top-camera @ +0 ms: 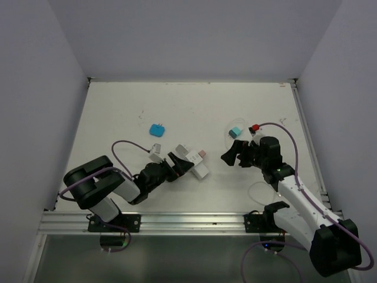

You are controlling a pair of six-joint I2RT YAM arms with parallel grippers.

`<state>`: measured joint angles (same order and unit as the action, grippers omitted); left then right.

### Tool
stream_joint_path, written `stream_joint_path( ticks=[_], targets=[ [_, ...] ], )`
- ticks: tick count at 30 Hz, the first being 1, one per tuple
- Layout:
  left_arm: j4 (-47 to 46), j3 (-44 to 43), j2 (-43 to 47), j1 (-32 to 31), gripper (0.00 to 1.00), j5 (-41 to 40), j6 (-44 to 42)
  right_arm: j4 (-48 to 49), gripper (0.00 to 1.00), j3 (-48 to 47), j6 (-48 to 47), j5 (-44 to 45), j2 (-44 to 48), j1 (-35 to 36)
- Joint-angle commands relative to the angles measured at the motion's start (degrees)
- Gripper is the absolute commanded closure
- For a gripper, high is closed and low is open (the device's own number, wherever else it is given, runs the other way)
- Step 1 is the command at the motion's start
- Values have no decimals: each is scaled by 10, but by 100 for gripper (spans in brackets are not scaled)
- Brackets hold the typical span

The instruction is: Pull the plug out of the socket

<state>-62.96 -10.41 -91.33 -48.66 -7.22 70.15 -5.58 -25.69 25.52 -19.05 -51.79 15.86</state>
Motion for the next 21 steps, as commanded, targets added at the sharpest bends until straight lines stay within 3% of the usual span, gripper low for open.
stream_joint_path(
  ticks=[1,8,14,21],
  targets=[
    [-51,-17,-13,-4,0,-16,-24,15,1,4,-13,-1,4,4],
    [-89,-31,-45,-3,3,-15,-19,17,1,8,-13,-6,5,3],
    [-85,-38,-40,-4,11,-22,-16,21,1,12,-13,-6,3,5],
    [-84,-41,-44,-4,35,-24,-5,19,1,10,-13,-7,4,5]
  ],
)
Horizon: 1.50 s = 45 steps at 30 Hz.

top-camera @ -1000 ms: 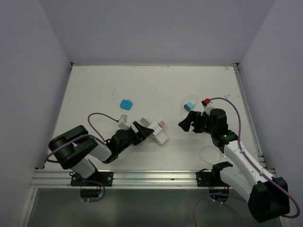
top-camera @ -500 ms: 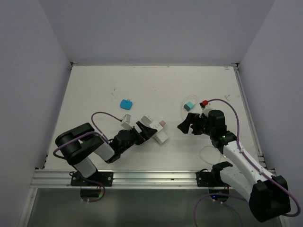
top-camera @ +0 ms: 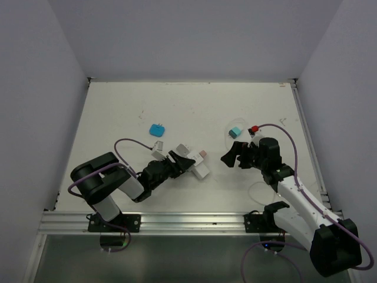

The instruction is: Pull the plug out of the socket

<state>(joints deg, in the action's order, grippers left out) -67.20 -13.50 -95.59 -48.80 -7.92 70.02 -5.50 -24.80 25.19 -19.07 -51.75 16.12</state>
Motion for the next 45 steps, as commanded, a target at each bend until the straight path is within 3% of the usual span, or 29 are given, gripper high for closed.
stream_joint_path(
  ticks=[1,4,5,8,11,17,26,38,41,43,45],
  targets=[
    [-43,-9,1,-2,39,-17,-2,18,1,1,-11,-8,2,2],
    [-43,-5,7,-2,55,-17,3,17,1,1,-15,-9,-2,8],
    [-43,-2,8,-2,66,-17,4,16,2,1,-15,-8,-2,8],
    [-36,1,19,-2,86,-18,8,21,1,1,-14,-6,-2,20],
    [-28,5,35,-2,100,-22,9,31,1,4,-8,1,-5,46],
    [18,0,76,-2,100,-32,-4,57,1,1,-4,17,-35,118],
    [31,6,92,0,100,-33,-6,119,1,-44,-11,50,-164,209],
    [32,9,94,3,100,-33,9,170,1,-93,-44,45,-294,255],
    [33,9,95,4,100,-37,10,179,4,-101,-49,40,-315,258],
    [33,7,95,5,100,-39,10,187,16,-104,-49,21,-331,260],
    [32,5,95,8,100,-39,9,192,20,-101,-48,18,-332,262]
  ],
)
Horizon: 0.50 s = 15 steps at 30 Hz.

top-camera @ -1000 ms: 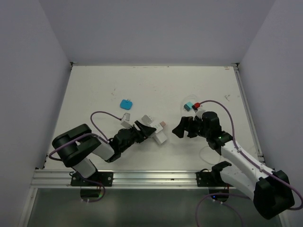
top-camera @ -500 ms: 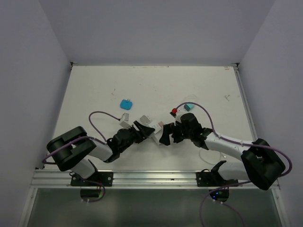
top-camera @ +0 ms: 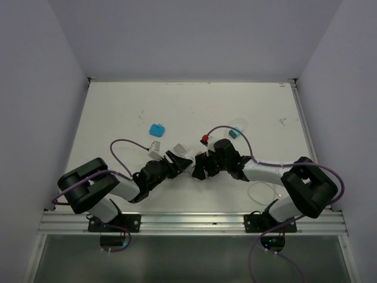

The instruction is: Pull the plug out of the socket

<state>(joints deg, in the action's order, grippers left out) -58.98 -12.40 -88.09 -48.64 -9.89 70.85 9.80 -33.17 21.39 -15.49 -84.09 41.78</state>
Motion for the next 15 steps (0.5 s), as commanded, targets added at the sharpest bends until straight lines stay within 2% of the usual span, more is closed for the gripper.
stream_joint_path(
  ticks=[1,2,3,5,6,8,15],
  targets=[
    [-49,-7,20,7,100,-21,1,41,29,-16,-10,-24,-7,4],
    [-49,-8,20,12,100,-21,1,41,34,-13,-10,-27,-5,5],
    [-50,-9,19,14,100,-21,1,41,47,-6,-13,-29,2,5],
    [-54,-9,17,21,100,-23,1,37,65,3,-19,-29,13,5],
    [-58,-9,15,23,100,-24,2,36,85,9,-21,-29,24,4],
    [-64,-10,13,32,100,-26,1,30,100,13,-22,-35,33,4],
    [-125,-9,-21,72,100,-28,9,7,100,12,-32,-43,42,5]
  ],
)
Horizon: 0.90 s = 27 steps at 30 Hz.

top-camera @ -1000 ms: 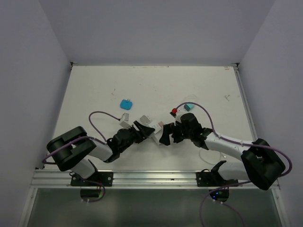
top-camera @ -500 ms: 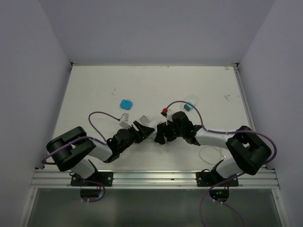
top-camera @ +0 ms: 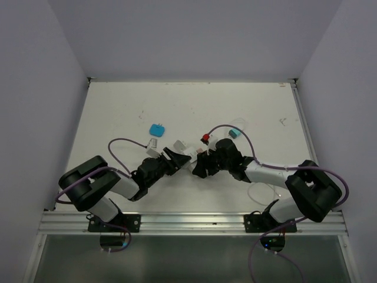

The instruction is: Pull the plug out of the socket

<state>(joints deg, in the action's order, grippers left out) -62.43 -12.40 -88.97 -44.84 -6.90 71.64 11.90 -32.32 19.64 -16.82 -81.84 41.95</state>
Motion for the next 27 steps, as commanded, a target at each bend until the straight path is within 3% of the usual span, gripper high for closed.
stream_joint_path(
  ticks=[1,27],
  targets=[
    [-93,-12,-15,43,100,-58,1,-14,100,2,-14,-30,18,3],
    [-62,-81,-60,92,100,-94,-40,-115,100,5,-36,-16,71,3]
  ],
)
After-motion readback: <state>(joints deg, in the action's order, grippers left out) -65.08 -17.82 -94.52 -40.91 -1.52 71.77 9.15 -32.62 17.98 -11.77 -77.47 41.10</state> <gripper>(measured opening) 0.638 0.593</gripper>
